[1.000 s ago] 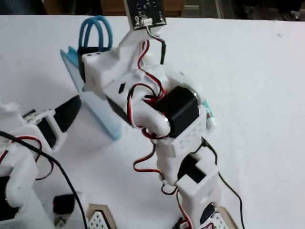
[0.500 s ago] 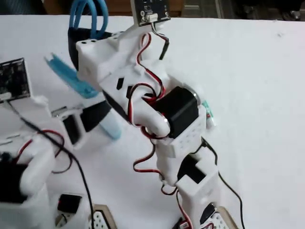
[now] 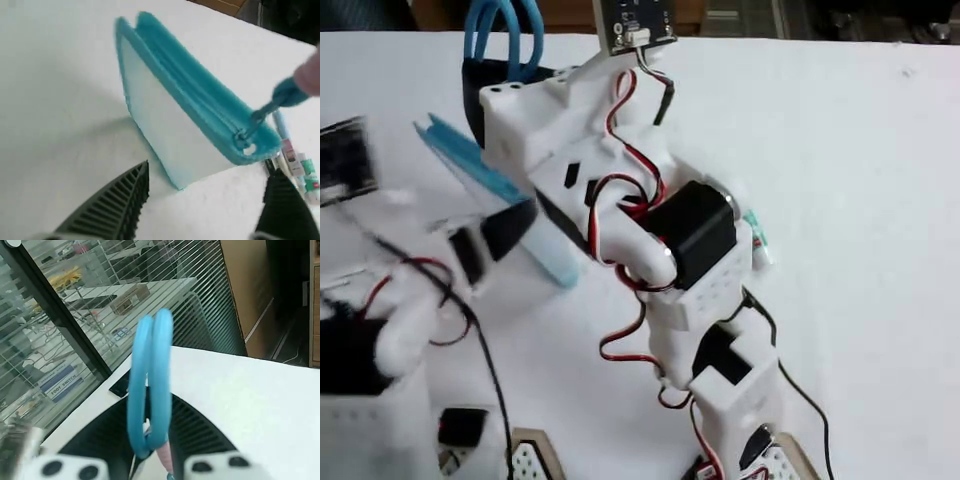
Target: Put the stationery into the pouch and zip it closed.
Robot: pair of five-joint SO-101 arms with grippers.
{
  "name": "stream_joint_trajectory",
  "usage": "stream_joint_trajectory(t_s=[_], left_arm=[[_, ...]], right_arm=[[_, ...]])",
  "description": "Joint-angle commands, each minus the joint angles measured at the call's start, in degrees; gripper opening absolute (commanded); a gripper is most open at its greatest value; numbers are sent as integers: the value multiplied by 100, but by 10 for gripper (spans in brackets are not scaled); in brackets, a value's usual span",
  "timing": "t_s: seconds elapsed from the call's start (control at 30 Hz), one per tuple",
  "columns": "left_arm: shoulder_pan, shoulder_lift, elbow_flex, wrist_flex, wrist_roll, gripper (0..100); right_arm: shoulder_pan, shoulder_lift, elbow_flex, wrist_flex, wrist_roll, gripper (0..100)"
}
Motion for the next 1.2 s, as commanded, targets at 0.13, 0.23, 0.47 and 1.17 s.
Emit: stream_joint_trajectory(t_s=[0.13,0.23,0.47,1.17], left_arm=[[189,57,1073,-1020,-791,226],[171,40,1064,-1029,-782,168],[154,-40,1046,-1029,-1327,23],[-1244,-2457,1108,633,-3209,23]], right_arm=[[22,-224,-105,-101,18,17],[22,-224,-105,-84,18,17],[48,-233,-132,-101,18,17],[22,-479,-158,-119,53,16]])
